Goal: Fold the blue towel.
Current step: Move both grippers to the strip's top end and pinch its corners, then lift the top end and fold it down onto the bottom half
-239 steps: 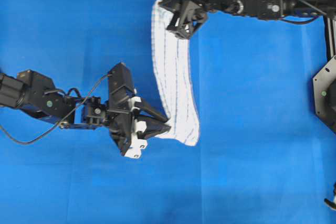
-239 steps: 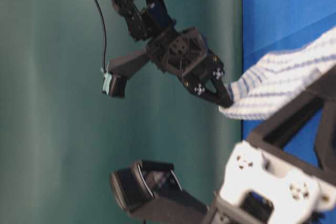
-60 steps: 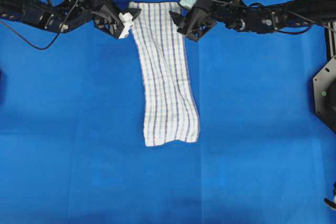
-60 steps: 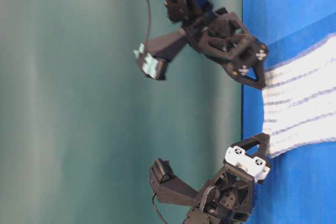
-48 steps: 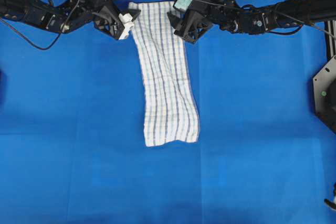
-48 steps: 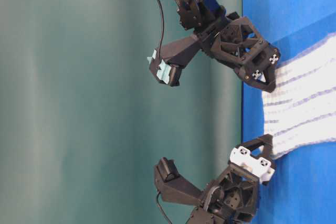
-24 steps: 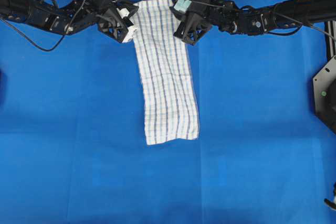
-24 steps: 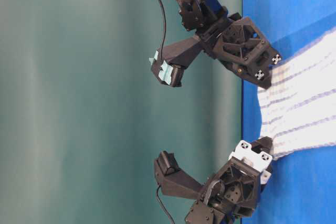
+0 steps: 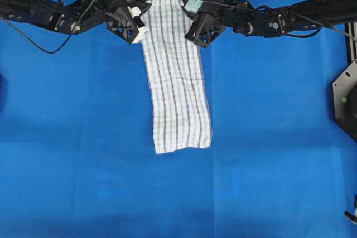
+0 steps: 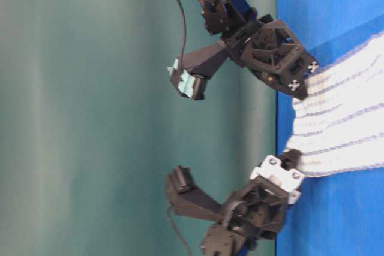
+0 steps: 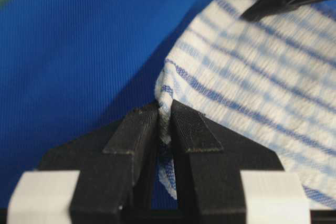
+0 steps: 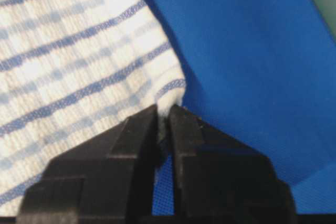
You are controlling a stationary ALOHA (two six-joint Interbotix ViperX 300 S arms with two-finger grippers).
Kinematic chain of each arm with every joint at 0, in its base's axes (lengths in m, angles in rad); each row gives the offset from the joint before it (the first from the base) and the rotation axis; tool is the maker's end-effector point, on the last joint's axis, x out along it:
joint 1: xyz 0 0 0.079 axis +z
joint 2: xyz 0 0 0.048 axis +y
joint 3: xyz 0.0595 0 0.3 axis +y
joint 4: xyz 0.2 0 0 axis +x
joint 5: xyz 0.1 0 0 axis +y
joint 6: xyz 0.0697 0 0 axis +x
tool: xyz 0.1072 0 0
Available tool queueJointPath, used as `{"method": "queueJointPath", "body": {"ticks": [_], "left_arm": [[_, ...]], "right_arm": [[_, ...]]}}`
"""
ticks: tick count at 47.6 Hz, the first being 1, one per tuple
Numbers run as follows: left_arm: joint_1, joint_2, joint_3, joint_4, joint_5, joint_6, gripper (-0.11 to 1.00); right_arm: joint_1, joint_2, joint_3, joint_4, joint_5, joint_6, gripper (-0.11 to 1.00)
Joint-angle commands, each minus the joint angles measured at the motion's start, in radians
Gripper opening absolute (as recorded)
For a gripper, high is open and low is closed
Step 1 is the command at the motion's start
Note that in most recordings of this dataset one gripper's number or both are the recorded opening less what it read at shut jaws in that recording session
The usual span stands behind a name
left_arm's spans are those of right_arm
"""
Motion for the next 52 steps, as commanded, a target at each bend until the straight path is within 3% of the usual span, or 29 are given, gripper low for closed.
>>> {"method": "queueJointPath", "body": {"ticks": [1,15,31,41,52], "left_arm": [[-0.002,-0.089,-0.017,0.003,0.014,0.028,0.04],[0.0,-0.241,-0.012,0.003,0.101,0.072,0.05],[-0.026,-0.247,-0.02,0.005,0.127,0.092,0.05],[-0.118,-0.268,-0.011,0.005,0.144,0.092,0.05],[-0.27,-0.304,0.017,0.005,0.146,0.089,0.05]], "right_arm": [[-0.002,-0.074,-0.003,-0.003,-0.003,0.002,-0.02],[0.012,-0.232,0.052,-0.002,-0.003,0.002,-0.02],[0.035,-0.288,0.11,0.002,-0.003,0.011,-0.02],[0.089,-0.334,0.152,0.009,-0.005,0.015,-0.02],[0.21,-0.436,0.225,0.055,-0.003,0.017,-0.02]]}}
